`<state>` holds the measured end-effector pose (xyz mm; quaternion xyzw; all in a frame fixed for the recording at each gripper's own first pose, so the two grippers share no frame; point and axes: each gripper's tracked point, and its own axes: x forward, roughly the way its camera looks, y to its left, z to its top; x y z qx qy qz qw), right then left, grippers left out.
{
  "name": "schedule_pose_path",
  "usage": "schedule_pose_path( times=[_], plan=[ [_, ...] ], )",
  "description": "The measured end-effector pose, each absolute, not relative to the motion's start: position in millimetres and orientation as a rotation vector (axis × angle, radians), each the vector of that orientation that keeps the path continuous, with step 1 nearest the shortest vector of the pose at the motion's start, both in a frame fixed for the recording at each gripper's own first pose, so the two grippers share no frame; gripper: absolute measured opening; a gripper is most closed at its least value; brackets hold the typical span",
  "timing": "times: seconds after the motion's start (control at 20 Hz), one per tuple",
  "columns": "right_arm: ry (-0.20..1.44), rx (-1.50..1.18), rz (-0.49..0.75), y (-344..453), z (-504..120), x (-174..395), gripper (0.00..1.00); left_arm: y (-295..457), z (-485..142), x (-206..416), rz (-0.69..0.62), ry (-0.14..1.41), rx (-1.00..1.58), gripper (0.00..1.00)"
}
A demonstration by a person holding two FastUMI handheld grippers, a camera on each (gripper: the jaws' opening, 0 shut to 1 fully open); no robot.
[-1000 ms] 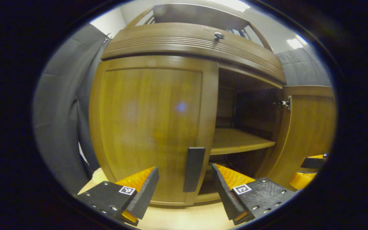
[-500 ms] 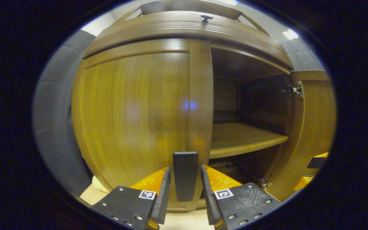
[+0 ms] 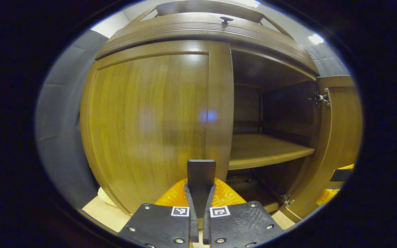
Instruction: Open the right door of the double-door shoe cabinet with the right hand, and open the left door with the left hand.
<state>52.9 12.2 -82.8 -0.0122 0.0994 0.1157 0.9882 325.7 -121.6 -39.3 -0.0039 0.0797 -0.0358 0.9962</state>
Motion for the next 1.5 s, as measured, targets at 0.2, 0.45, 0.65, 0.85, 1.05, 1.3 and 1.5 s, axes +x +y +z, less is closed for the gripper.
schedule_pose_path(
  times=[0.2, 0.45, 0.65, 0.85, 1.05, 1.3, 1.5],
  plan=[
    [0.194, -0.016, 0.225, 12.6, -81.5, 52.1, 0.97, -121.7, -38.6, 319.6, -0.074, 0.156, -0.002, 0.07],
    [0.190, -0.002, 0.199, 10.1, -82.3, 50.2, 0.99, -115.0, -34.8, 292.8, -0.127, 0.135, -0.012, 0.10],
    [0.181, 0.005, 0.179, 8.8, -80.0, 51.1, 0.99, -105.4, -31.7, 263.8, -0.142, 0.128, -0.022, 0.10],
    [0.185, 0.007, 0.163, 7.1, -81.7, 50.9, 0.97, -92.9, -29.1, 238.5, -0.146, 0.126, -0.023, 0.10],
    [0.185, 0.001, 0.139, 5.0, -82.7, 53.7, 0.97, -75.5, -28.2, 207.6, -0.146, 0.116, -0.022, 0.10],
    [0.186, -0.004, 0.105, 3.6, -82.3, 57.5, 0.97, -49.0, -25.1, 176.1, -0.127, 0.100, -0.026, 0.07],
    [0.163, -0.008, 0.084, 1.6, -77.9, 60.9, 0.97, -24.8, -19.5, 148.2, -0.111, 0.080, -0.031, 0.07]
  ],
)
